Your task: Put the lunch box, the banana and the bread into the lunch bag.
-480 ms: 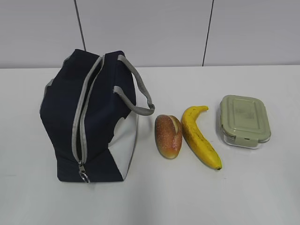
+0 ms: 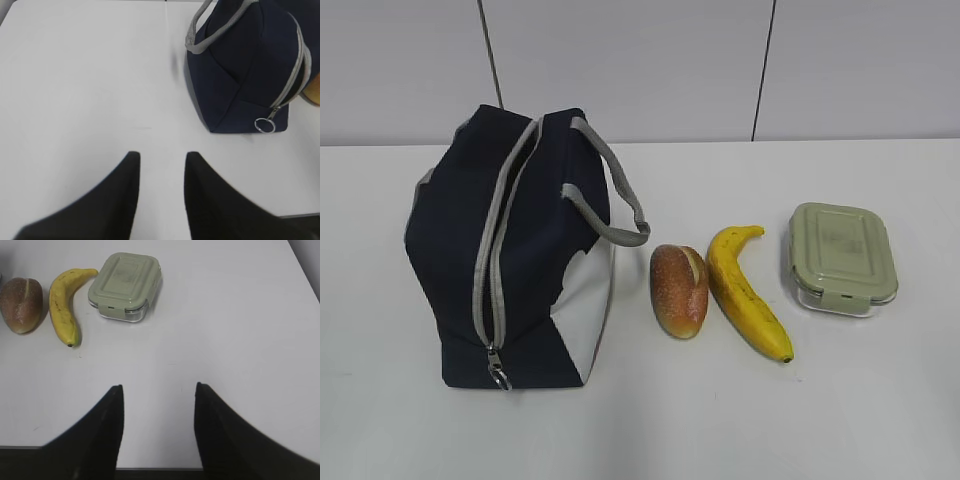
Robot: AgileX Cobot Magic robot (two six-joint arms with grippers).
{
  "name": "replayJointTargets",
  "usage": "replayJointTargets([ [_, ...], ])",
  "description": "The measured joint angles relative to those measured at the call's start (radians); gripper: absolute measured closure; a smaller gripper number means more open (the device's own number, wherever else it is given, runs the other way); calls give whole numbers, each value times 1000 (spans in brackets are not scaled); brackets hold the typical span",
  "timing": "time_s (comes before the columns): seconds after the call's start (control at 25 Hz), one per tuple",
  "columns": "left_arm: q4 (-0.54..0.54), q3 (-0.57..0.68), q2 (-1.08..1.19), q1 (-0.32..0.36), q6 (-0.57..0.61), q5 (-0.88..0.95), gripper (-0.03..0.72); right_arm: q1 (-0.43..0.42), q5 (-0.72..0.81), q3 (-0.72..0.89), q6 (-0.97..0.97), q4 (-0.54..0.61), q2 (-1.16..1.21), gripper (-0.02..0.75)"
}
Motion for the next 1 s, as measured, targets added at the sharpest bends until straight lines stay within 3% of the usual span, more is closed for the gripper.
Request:
replayJointTargets([
  [0.32, -13, -60, 170, 0, 0, -1, 452, 0, 0, 0, 0, 0, 0, 393],
  [1.0, -192, -496, 915, 0, 8, -20, 449, 0, 0, 0, 0, 0, 0, 393],
])
